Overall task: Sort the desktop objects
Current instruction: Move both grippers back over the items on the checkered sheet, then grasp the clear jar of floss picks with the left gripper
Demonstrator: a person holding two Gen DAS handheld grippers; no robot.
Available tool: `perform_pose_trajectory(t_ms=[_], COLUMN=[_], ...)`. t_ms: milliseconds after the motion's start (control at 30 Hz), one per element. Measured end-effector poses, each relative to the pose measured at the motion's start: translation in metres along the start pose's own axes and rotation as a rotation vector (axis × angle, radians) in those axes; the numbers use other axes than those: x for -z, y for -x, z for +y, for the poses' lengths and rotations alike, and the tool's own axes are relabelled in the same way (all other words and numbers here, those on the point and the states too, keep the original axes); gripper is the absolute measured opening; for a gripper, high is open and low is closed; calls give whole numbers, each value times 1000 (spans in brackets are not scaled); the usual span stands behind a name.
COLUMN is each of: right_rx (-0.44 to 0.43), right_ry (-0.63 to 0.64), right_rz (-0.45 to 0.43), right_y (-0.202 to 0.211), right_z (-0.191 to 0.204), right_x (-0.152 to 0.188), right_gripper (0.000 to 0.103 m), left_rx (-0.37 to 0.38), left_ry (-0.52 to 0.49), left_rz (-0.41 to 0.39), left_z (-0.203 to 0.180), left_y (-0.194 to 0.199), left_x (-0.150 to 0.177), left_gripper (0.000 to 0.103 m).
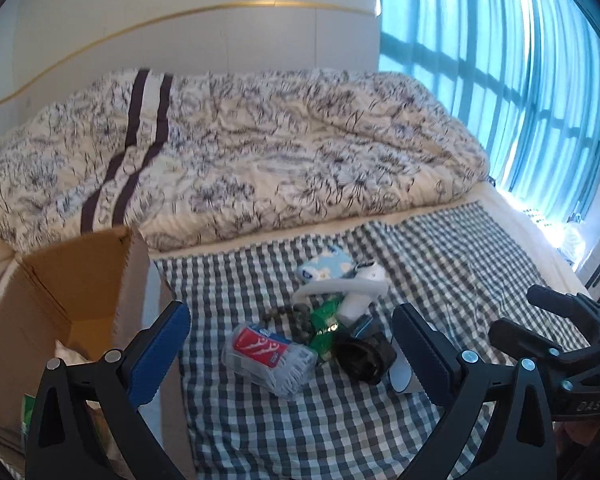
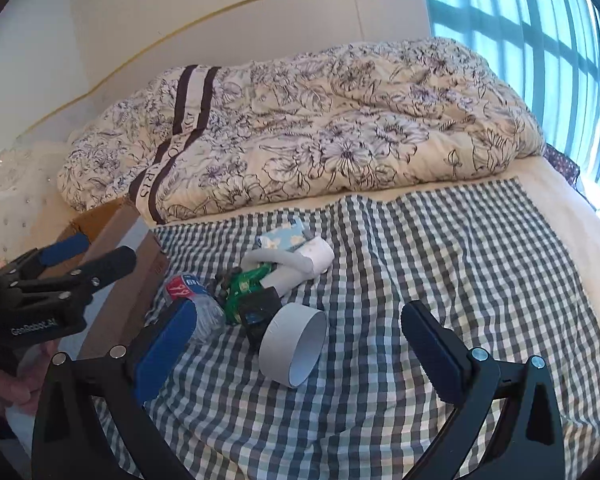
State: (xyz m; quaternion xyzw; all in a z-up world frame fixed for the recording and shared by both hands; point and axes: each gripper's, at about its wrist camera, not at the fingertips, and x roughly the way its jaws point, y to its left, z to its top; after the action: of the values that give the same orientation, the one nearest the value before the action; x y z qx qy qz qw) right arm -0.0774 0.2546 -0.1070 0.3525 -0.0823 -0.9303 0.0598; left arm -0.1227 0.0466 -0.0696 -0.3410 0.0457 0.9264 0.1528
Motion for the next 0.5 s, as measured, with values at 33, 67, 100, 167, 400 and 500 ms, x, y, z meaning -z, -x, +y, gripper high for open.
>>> perform_pose_trajectory(t_ms=[33,67,100,167,400,500], right_rx=[1,2,4,10,4,2], right_ry=[5,9,13,19,21,20], right_rz=[9,17,28,49,102,114], right_y=[-3,-6,-11,-18,-38,-43], right_z=[0,0,0,0,-3,-4], right_x=[1,2,3,6,14,16], right_gripper=[103,103,103,103,103,103], left_rx=[-1,-3,-4,-2,-42,-76], left_ry=[3,4,3,3,30,48], left_rz=[9,17,25,43,114,162], left_z=[0,-1,-1,-2,1,3], left_y=[-4,-8,-12,-20,-47,-61], left_x=[1,2,3,5,10,13], left_gripper=[103,103,103,103,103,103])
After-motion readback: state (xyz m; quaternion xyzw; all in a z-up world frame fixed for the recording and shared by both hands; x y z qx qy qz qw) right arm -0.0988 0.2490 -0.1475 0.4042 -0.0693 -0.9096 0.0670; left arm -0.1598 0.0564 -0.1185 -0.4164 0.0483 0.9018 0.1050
